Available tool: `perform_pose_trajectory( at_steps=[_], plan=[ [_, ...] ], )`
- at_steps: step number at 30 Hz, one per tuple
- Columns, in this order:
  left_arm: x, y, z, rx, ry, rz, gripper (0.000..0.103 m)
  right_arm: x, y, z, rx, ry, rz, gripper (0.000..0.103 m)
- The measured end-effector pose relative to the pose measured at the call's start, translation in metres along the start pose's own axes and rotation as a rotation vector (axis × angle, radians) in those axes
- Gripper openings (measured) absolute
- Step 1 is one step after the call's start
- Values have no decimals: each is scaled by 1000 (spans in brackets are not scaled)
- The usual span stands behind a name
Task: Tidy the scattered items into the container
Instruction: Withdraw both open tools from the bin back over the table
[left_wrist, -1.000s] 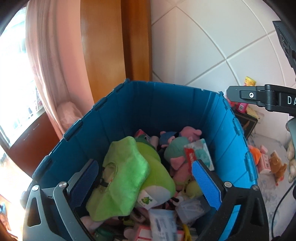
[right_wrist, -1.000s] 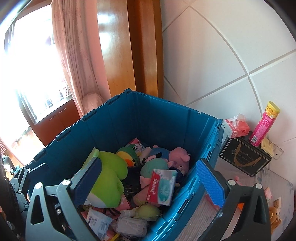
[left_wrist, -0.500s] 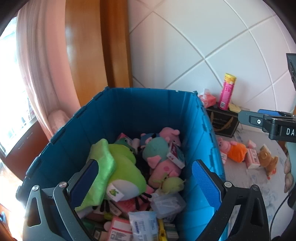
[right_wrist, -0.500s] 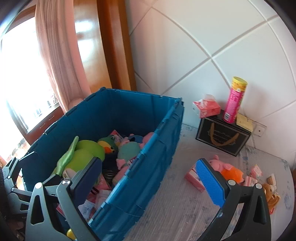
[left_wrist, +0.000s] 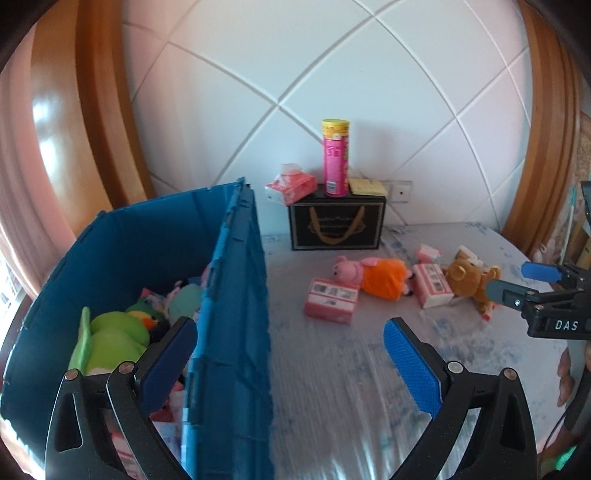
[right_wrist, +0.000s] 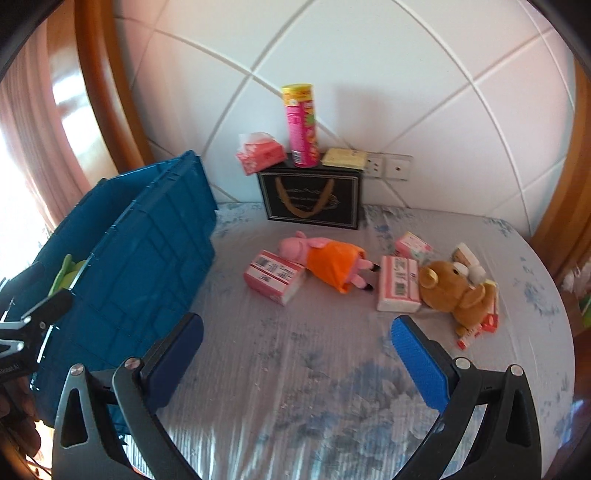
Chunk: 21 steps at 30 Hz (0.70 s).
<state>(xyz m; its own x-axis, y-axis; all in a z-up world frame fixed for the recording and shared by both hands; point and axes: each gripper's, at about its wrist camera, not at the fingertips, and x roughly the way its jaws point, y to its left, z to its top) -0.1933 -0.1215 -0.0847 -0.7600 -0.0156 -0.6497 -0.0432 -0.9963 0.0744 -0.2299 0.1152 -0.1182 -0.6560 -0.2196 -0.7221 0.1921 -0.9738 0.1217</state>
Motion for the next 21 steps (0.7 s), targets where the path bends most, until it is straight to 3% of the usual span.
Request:
perform_pose_trajectory(
  at_steps=[6,12,21],
  plan=[
    [30,-43,-8,18,46,-18,102,-4,-91,-28,95,37,-91,103],
    [81,-73,-20,15,94,15,102,7,-165,-52,173,70,-150,103],
    [180,-90,-36,-4,124,63,102,80,-244,-80,208,142,-218,103]
  ],
)
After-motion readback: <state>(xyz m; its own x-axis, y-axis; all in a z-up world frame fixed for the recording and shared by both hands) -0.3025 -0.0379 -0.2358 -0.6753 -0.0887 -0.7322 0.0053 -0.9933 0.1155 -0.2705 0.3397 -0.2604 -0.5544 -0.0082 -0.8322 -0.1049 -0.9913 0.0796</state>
